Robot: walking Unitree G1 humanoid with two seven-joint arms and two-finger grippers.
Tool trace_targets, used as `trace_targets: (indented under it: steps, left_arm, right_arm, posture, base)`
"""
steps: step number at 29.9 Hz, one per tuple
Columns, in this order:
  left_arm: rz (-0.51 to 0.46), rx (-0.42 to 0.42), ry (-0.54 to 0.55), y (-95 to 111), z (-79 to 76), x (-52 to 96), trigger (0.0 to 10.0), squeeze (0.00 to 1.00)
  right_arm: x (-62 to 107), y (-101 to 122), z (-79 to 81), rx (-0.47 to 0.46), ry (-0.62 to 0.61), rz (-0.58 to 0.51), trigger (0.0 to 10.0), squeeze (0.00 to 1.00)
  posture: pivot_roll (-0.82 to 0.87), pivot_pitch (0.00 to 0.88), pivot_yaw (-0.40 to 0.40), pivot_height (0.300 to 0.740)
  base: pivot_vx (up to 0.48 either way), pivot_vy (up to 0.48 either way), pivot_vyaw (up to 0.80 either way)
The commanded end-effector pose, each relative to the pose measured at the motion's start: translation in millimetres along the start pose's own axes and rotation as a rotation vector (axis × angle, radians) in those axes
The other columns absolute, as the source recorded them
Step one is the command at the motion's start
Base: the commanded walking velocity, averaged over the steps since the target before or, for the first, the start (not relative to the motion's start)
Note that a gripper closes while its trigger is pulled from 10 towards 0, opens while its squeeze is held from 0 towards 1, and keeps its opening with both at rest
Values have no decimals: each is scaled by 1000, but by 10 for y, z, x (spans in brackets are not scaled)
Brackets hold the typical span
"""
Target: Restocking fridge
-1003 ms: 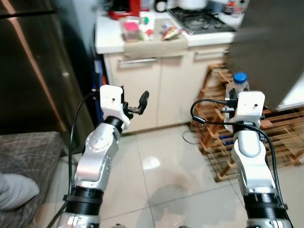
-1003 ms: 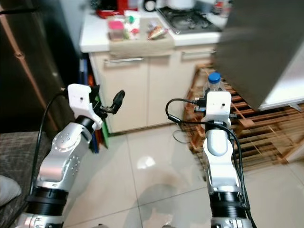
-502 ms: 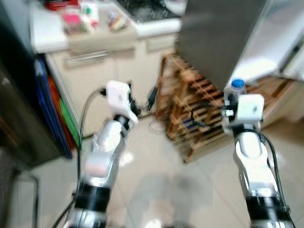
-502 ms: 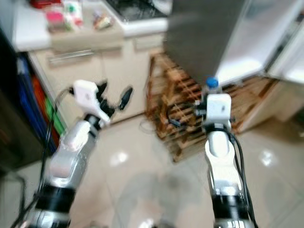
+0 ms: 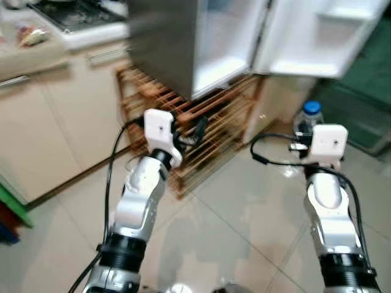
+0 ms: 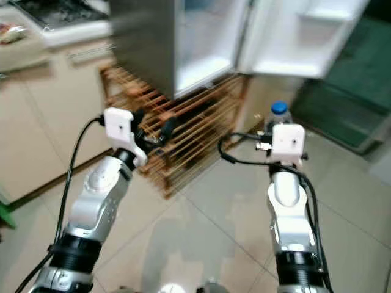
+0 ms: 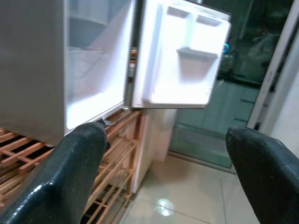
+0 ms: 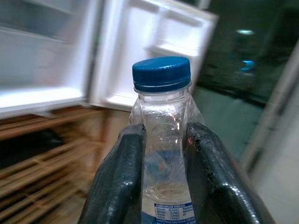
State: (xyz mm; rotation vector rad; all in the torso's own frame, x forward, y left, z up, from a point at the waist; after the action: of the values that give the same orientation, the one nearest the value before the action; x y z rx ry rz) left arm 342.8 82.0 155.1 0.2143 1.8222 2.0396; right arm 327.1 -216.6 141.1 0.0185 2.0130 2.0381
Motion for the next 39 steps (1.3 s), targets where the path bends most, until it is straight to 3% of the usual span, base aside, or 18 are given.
trace_targets:
  steps: [1,11,18,21,25,29,39]
  left_arm:
    - [-15,-10,0,25,49,3,10000,0]
    - [15,-20,37,-157,170,247,10000,0]
    - [34,-3,71,-208,228,317,10000,0]
    - [115,129,224,-376,451,374,10000,0]
    - [156,147,280,-470,560,438,10000,0]
    - [128,79,202,-392,444,369,10000,0]
    - [98,33,70,-324,213,270,10000,0]
  right_arm:
    - [-24,127,93,-7,34,-63,10000,0]
    - [2,142,5,7,6,-73,10000,0]
    - [19,107,-2,2,2,-63,10000,0]
    - [22,87,2,-43,1,-55,10000,0]
    - [36,76,-6,-57,5,-53,10000,0]
    - [39,63,11,-58,11,-50,10000,0]
    - [28,0,43,-58,26,-20,10000,0]
  posture:
    - [-33,0,-2,740]
    - [-36,0,6,740]
    - [-31,0,4,740]
    - [-31,0,4,740]
    - [-30,0,3,740]
    - [-30,0,2,740]
    - [-36,0,10,740]
  base:
    - [0,0,0]
    - [368,0,0]
    - [469,0,0]
    - [480,0,0]
    - [480,0,0]
    - [480,0,0]
    - [476,0,-413]
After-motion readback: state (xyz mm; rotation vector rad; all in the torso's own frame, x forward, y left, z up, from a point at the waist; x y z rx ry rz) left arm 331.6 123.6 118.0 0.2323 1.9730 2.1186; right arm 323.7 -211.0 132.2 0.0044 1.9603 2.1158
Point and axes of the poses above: a point about 5 cm out from each wrist's last joint towards the gripper, its own x axis pointing back from the gripper into the wrist, its own y axis along the axis of the wrist's last joint, z = x × y, the point moved 3 cm from there along -x, pointing out of the wrist towards the gripper, and after that the axes turned 13 degrees about -x, right-handed, at the moved point
